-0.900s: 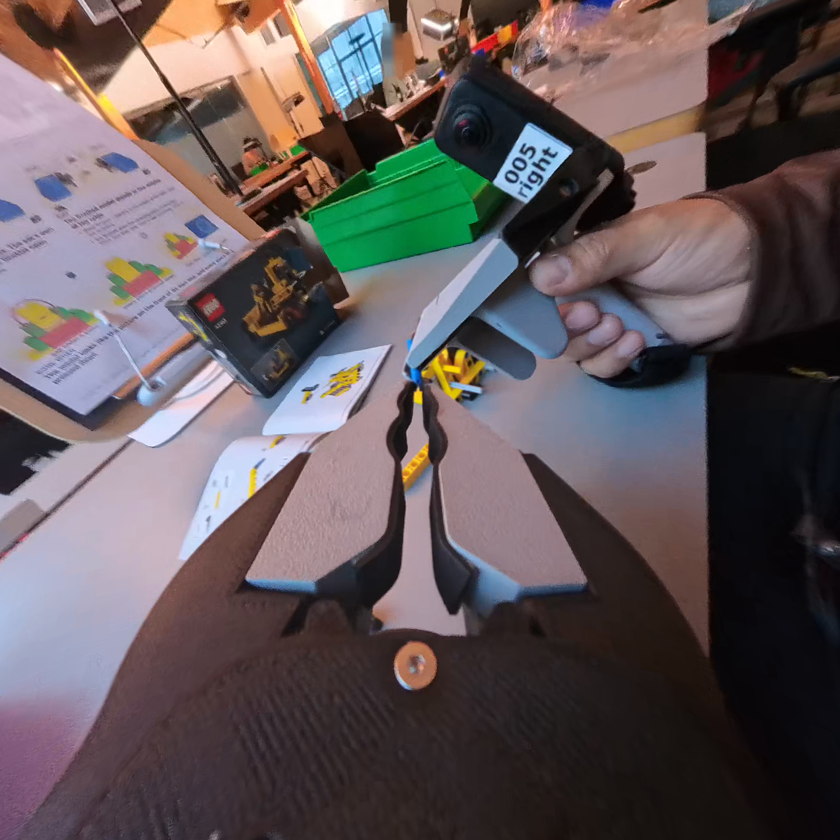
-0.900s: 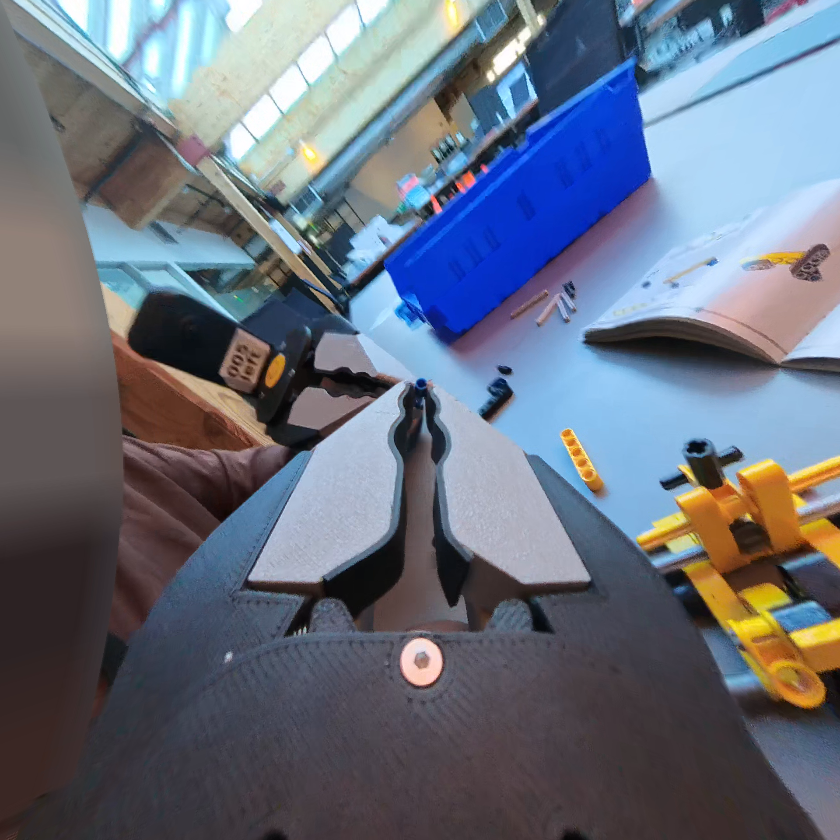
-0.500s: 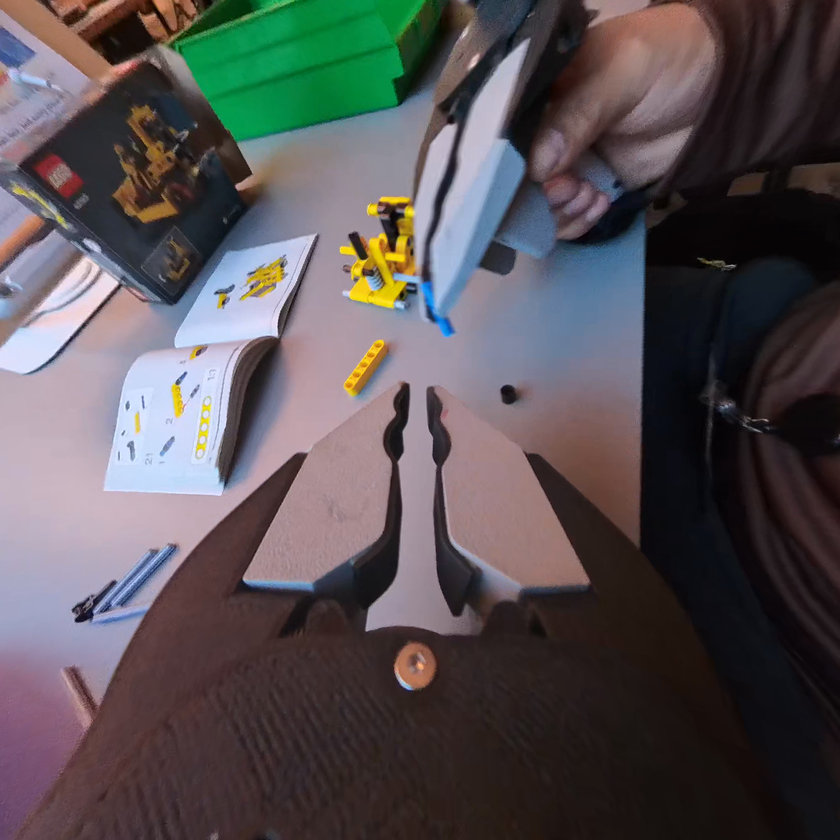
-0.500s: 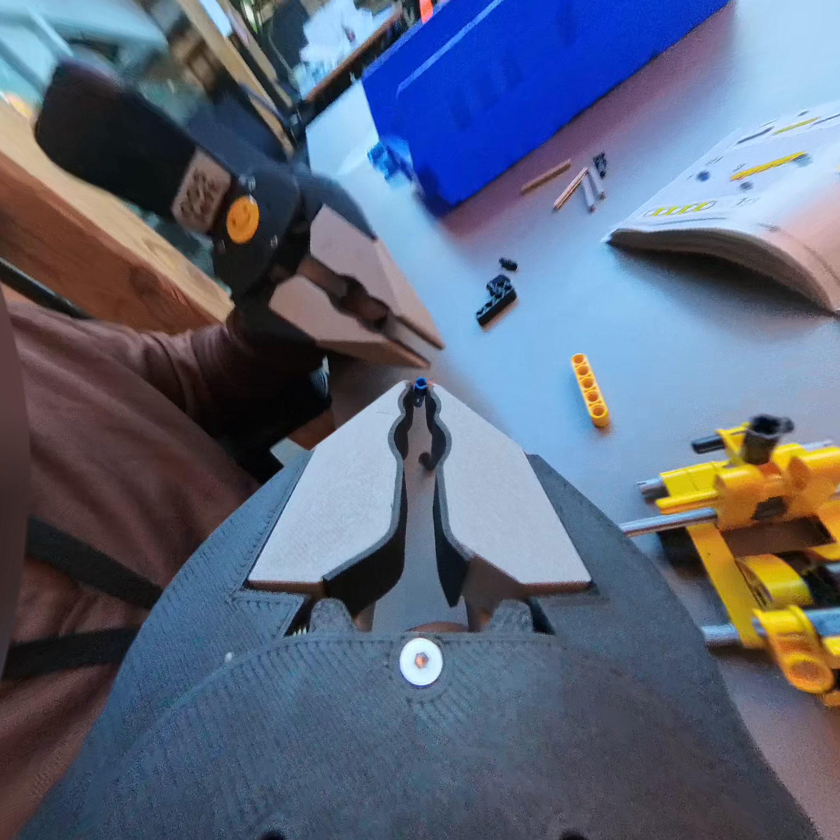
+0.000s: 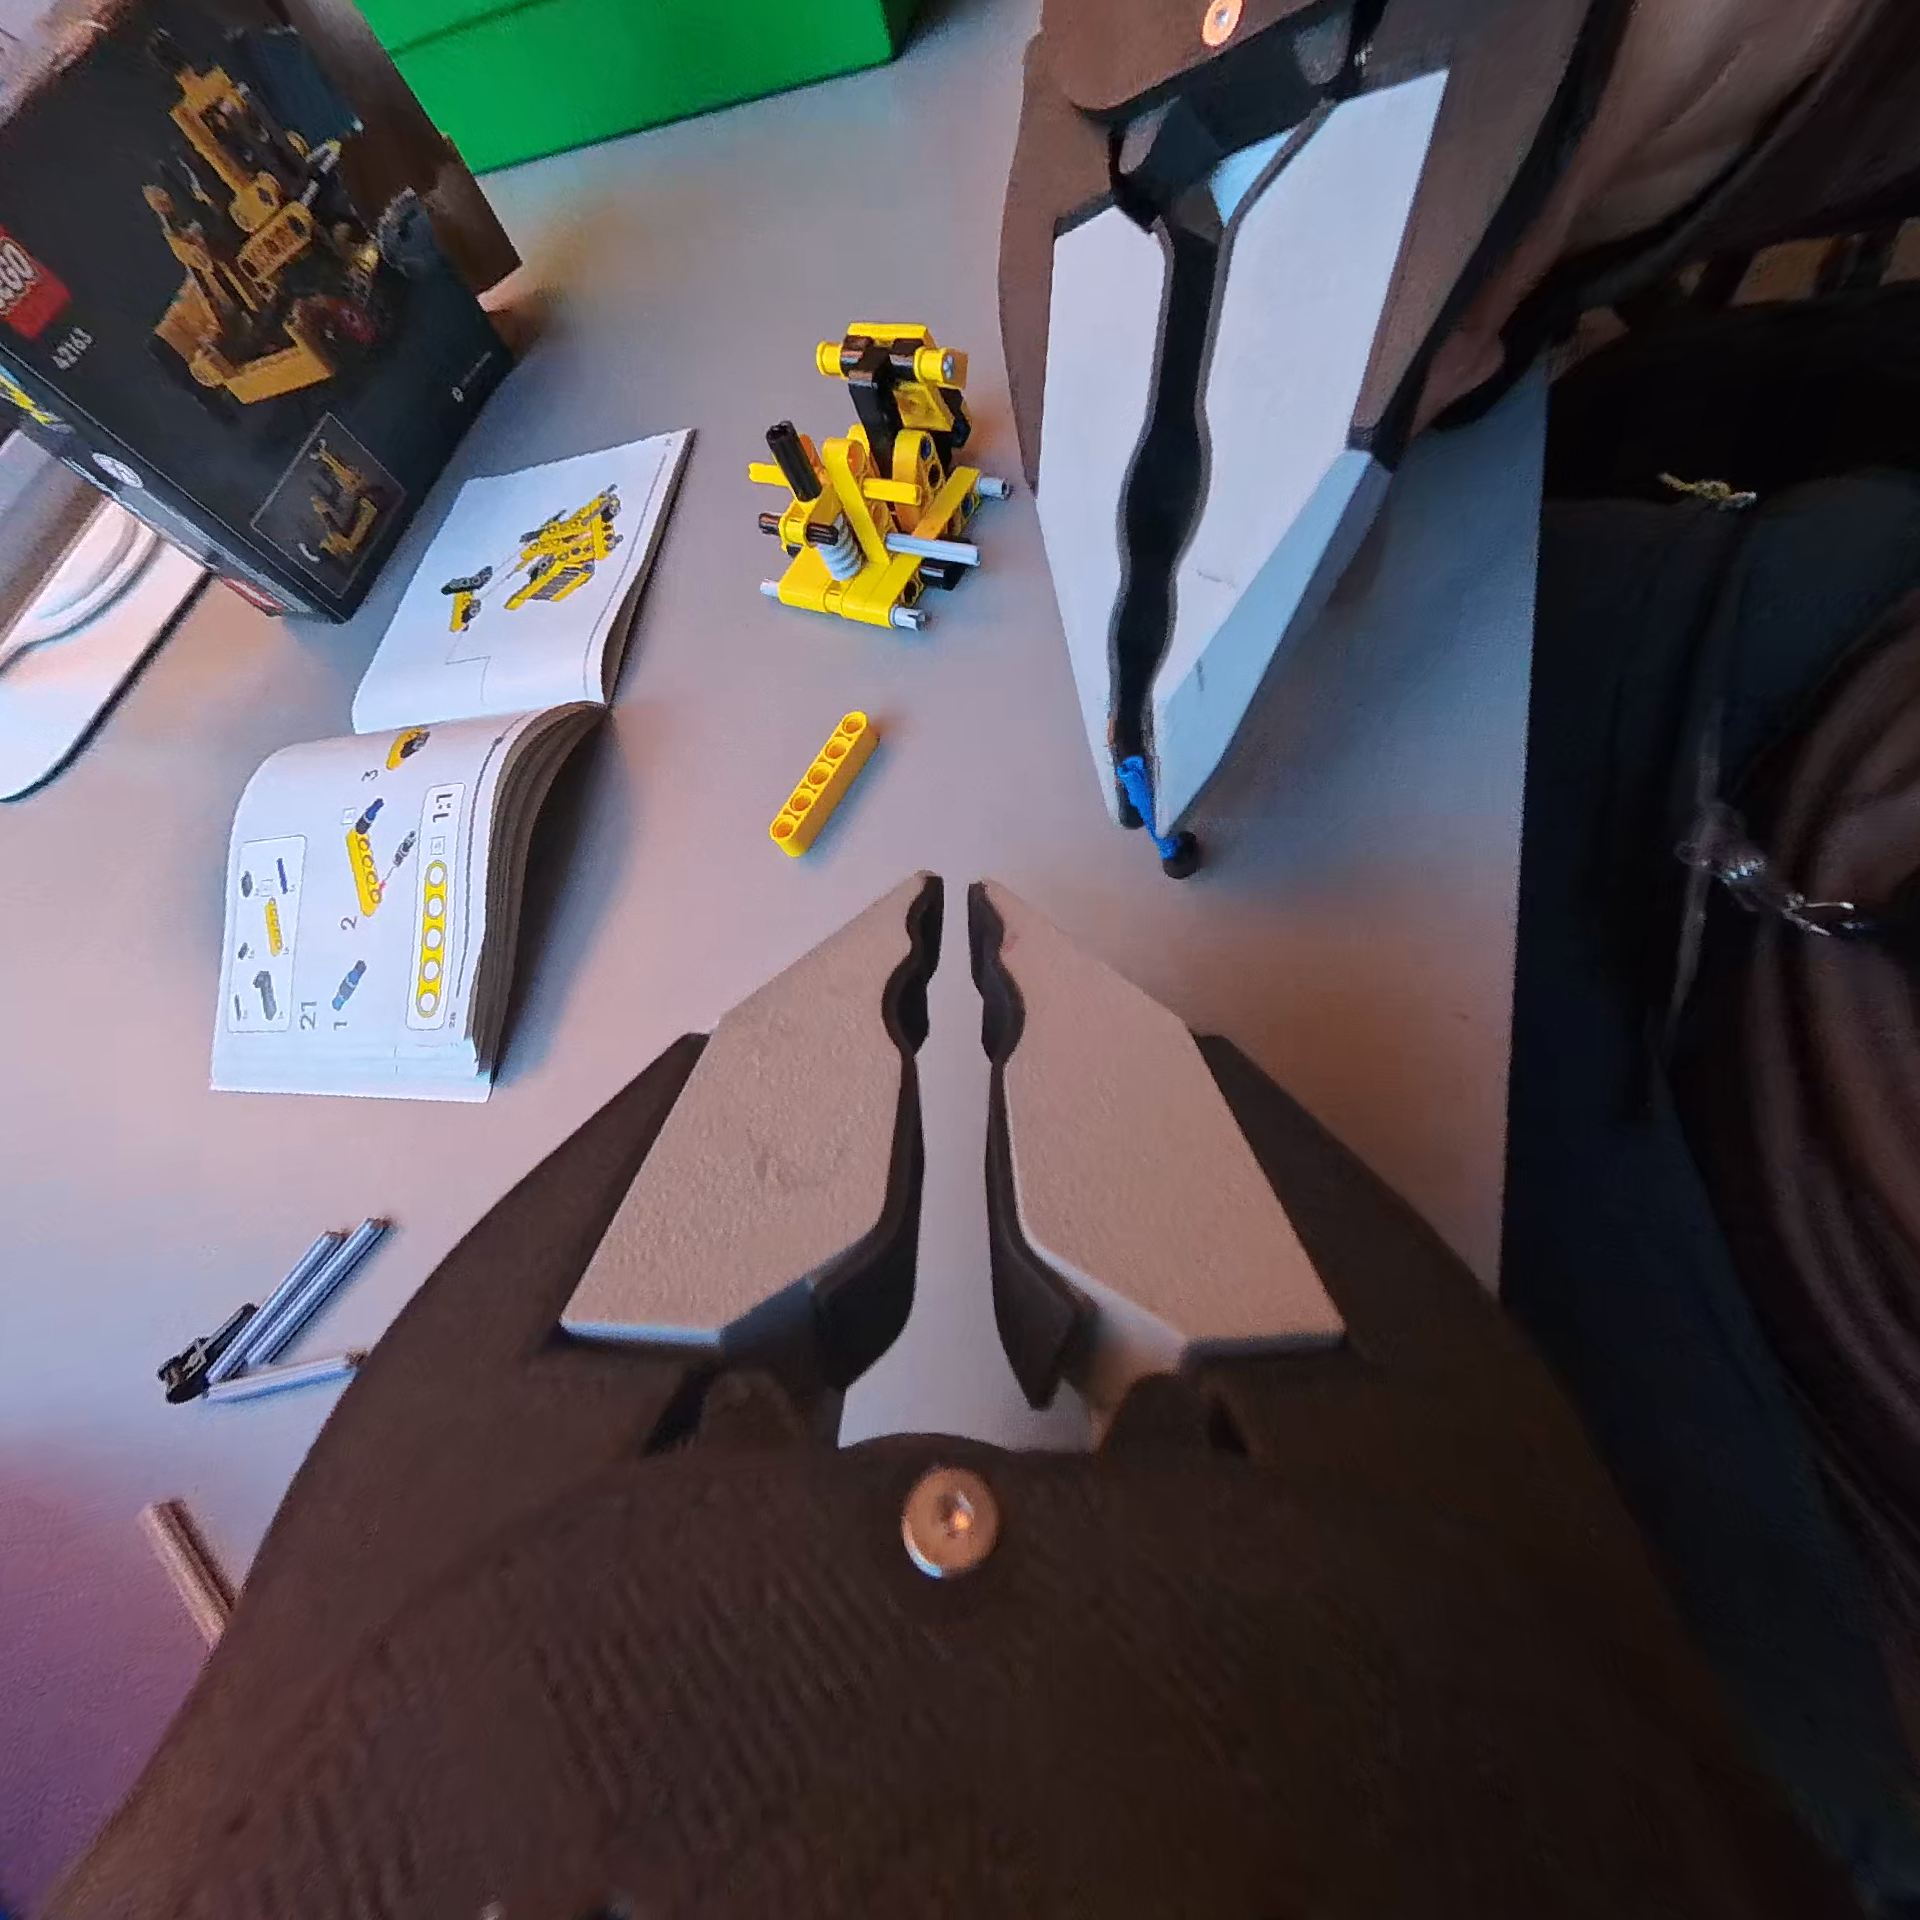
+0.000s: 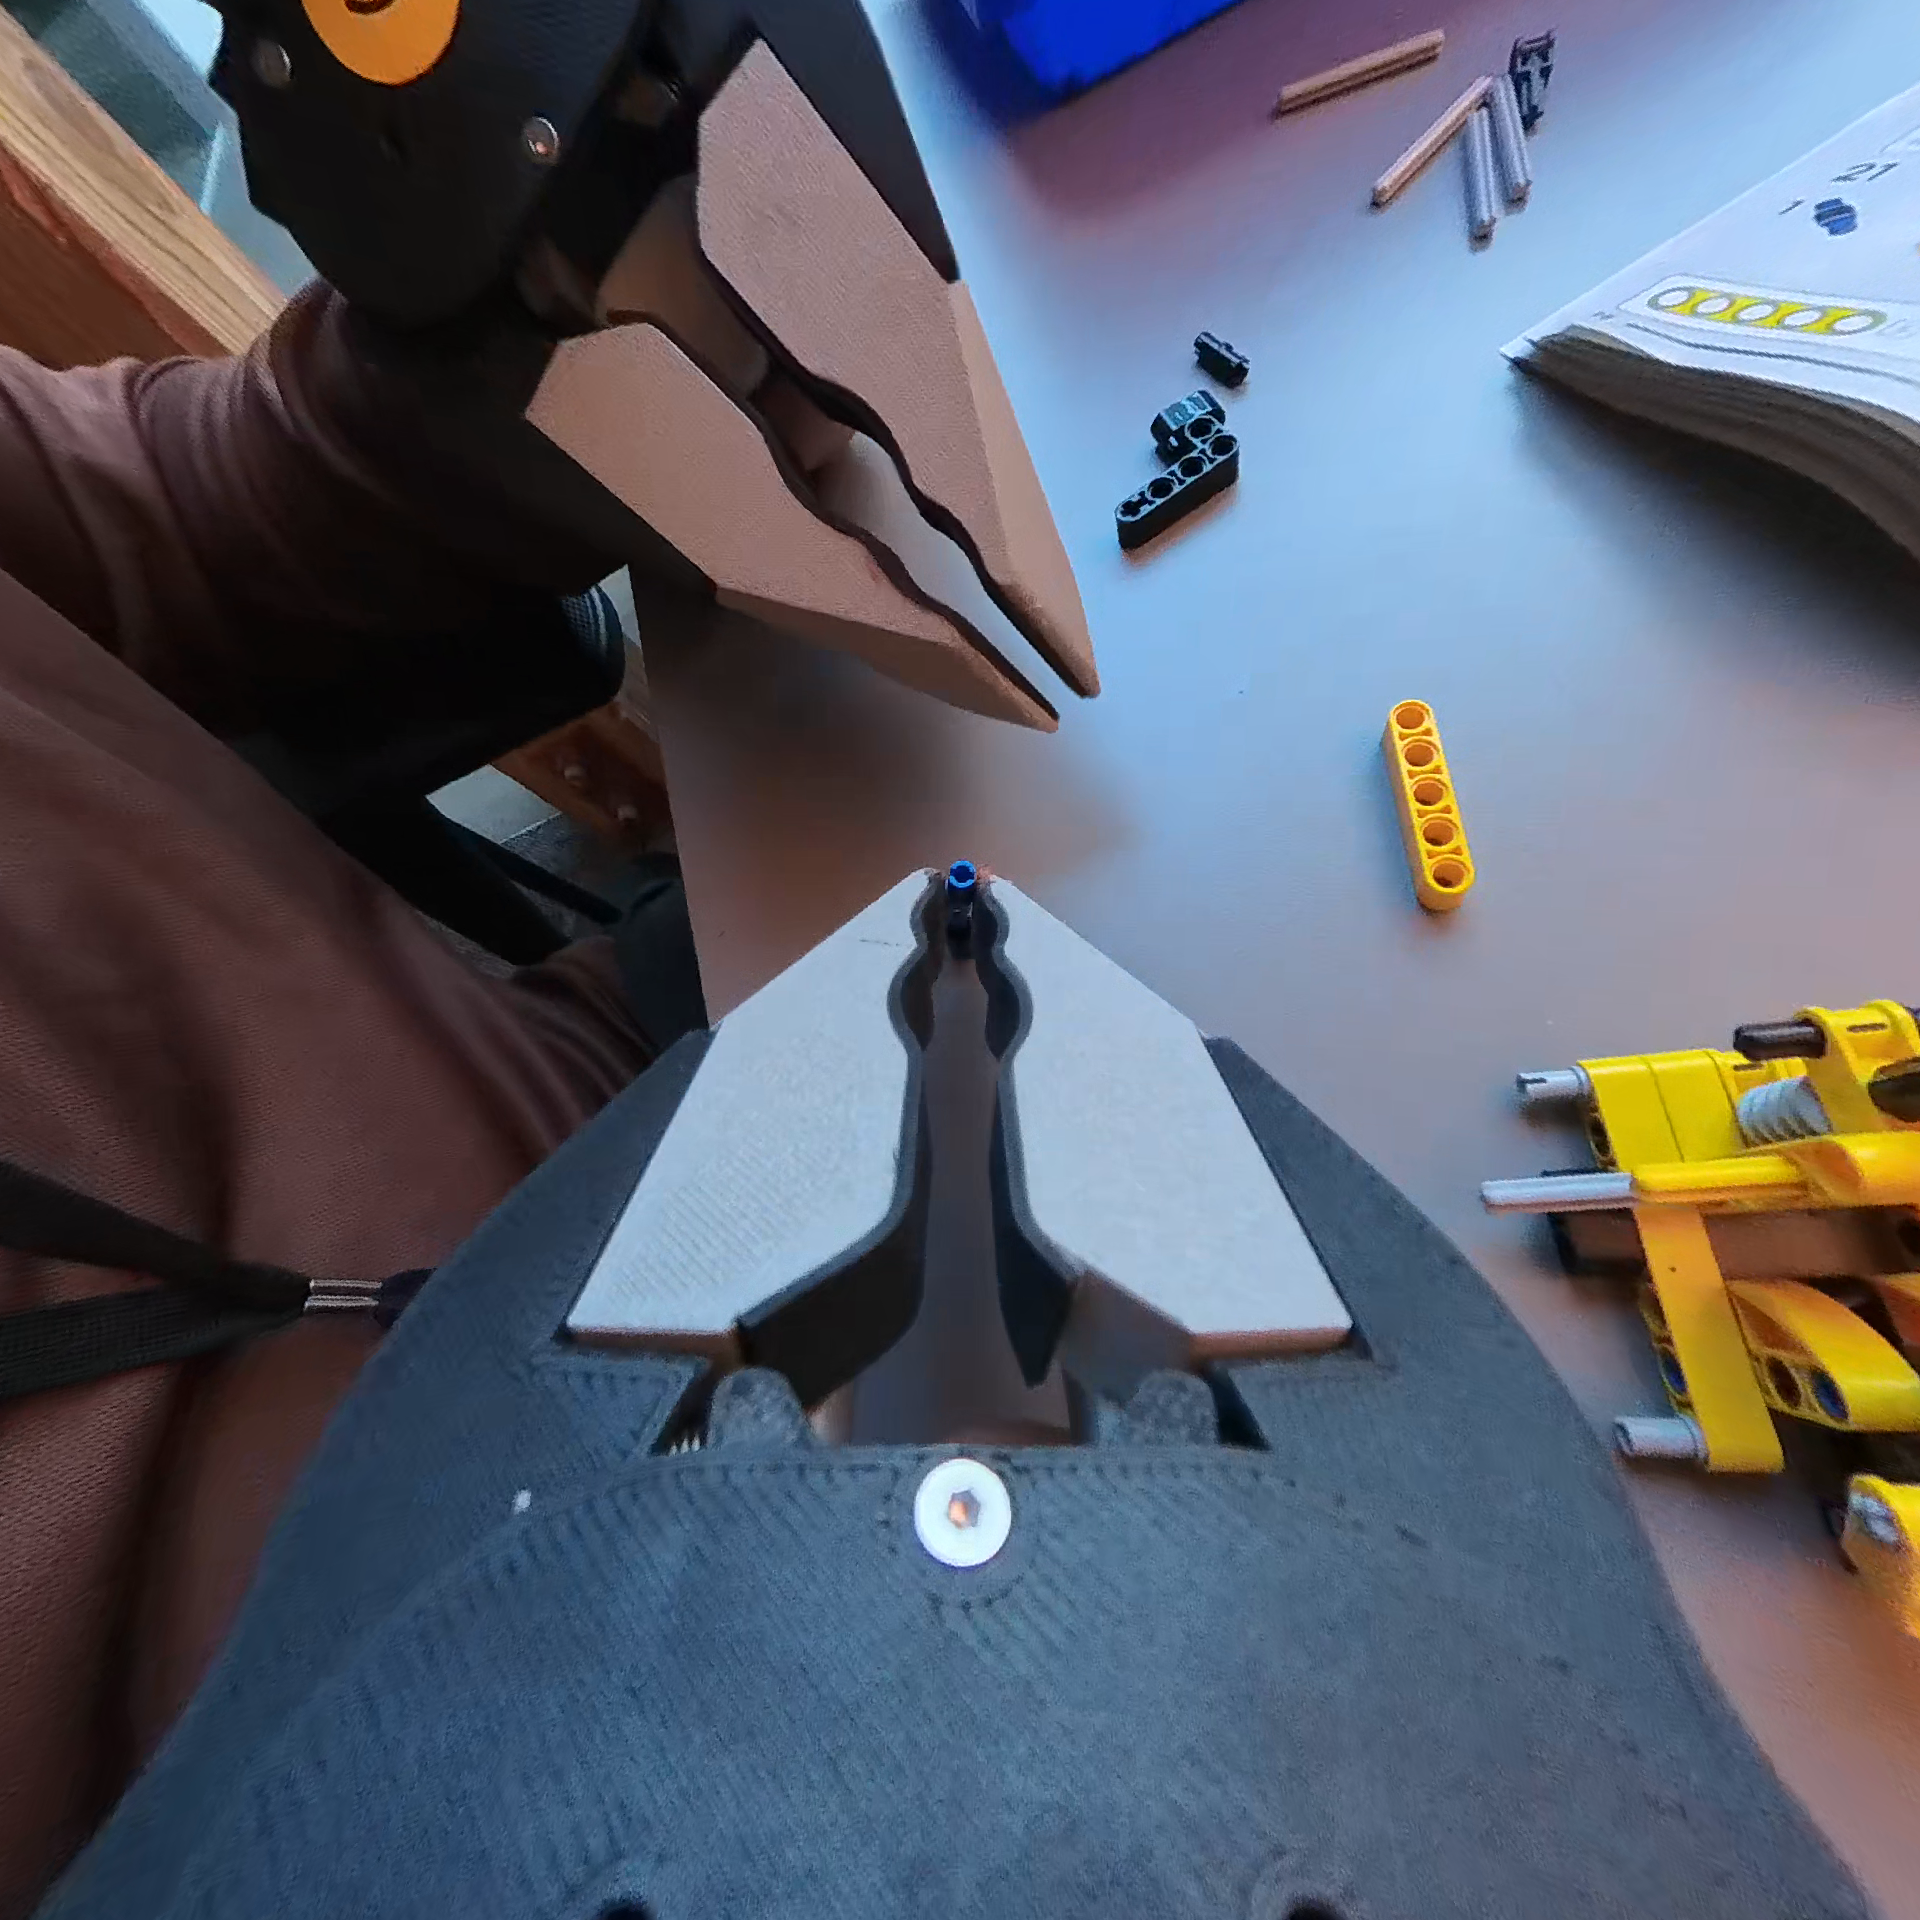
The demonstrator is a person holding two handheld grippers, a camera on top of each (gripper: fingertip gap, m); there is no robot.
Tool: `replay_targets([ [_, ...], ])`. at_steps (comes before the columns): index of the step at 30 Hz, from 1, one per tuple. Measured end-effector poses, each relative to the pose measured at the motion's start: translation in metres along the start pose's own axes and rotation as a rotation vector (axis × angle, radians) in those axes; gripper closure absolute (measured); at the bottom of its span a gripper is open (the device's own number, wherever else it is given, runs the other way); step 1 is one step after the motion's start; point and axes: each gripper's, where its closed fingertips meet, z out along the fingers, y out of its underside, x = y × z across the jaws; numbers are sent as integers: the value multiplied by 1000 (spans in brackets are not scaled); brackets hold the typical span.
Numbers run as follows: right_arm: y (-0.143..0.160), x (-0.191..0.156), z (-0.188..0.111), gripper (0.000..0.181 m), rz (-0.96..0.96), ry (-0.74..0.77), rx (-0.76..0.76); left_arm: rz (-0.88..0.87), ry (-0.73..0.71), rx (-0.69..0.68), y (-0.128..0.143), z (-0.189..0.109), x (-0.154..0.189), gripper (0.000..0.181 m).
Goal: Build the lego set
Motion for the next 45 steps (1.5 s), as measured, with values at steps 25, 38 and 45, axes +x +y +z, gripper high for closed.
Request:
replay_targets([
  [25, 1, 3, 0, 179, -55, 43, -13, -127, 99, 16, -2, -1, 0, 181],
  [38, 0, 4, -1, 179, -74, 48, -6, -183, 145, 43, -7, -1, 0, 181],
  [45, 0, 3, -1, 179, -85, 46, -5, -187, 147, 44, -7, -1, -1, 181],
])
